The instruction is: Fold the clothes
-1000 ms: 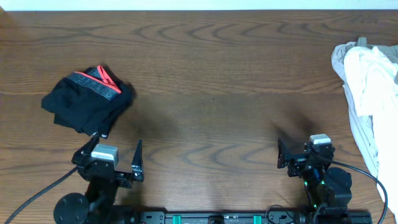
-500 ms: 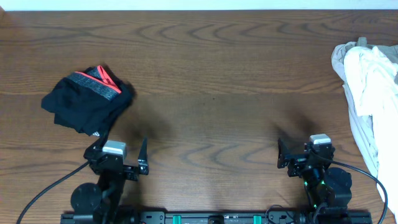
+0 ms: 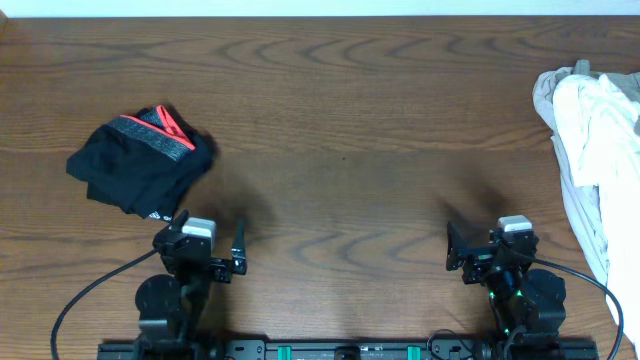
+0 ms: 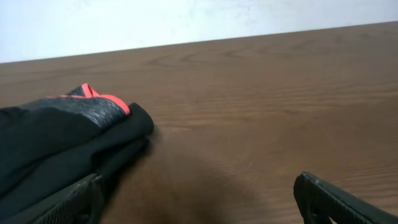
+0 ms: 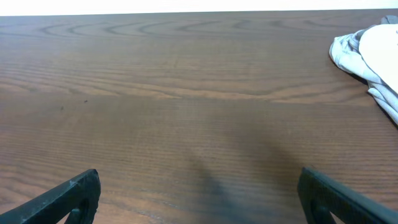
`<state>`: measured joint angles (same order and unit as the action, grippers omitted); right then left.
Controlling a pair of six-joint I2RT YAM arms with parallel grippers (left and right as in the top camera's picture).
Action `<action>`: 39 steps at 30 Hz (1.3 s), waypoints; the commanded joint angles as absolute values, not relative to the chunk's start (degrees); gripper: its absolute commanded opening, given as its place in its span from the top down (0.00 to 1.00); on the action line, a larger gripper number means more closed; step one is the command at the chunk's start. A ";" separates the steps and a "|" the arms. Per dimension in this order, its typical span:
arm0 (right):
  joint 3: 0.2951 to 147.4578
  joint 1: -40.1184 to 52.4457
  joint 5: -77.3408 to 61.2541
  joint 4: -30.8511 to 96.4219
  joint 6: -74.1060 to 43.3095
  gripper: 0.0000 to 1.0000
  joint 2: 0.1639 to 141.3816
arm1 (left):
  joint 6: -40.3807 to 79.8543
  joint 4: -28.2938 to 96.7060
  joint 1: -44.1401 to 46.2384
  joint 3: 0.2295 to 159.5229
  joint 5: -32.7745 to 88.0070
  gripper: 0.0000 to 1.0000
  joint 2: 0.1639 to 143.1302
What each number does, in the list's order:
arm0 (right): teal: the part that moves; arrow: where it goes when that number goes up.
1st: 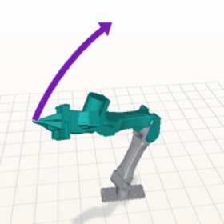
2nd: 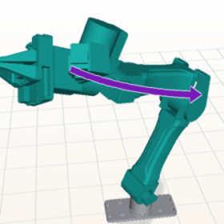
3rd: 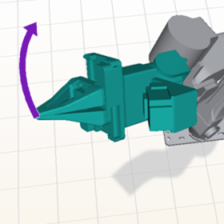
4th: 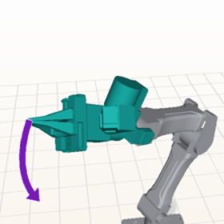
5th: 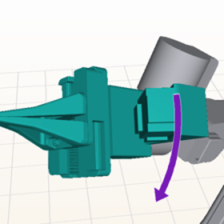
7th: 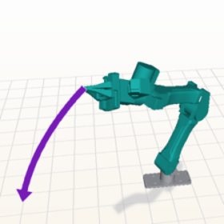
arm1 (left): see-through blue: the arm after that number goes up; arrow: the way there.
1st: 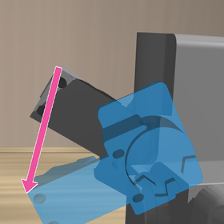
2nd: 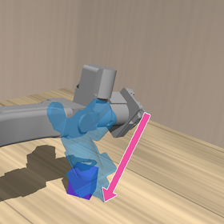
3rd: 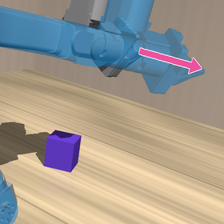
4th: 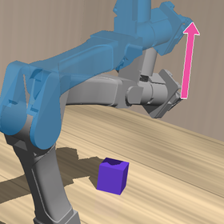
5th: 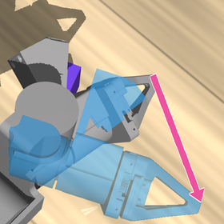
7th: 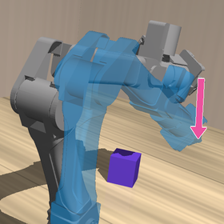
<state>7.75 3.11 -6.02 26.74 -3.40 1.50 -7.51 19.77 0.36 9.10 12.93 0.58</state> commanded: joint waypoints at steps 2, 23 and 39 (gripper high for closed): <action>7.57 2.48 -6.46 26.68 -3.33 0.01 1.45 | -7.60 16.43 0.03 5.41 12.47 0.02 0.12; 7.57 2.48 -6.46 26.65 -3.33 0.01 1.45 | -7.81 14.63 0.08 4.64 12.43 0.02 0.21; 7.57 2.48 -6.46 26.65 -3.33 0.01 1.45 | -7.81 14.63 0.08 4.64 12.43 0.02 0.21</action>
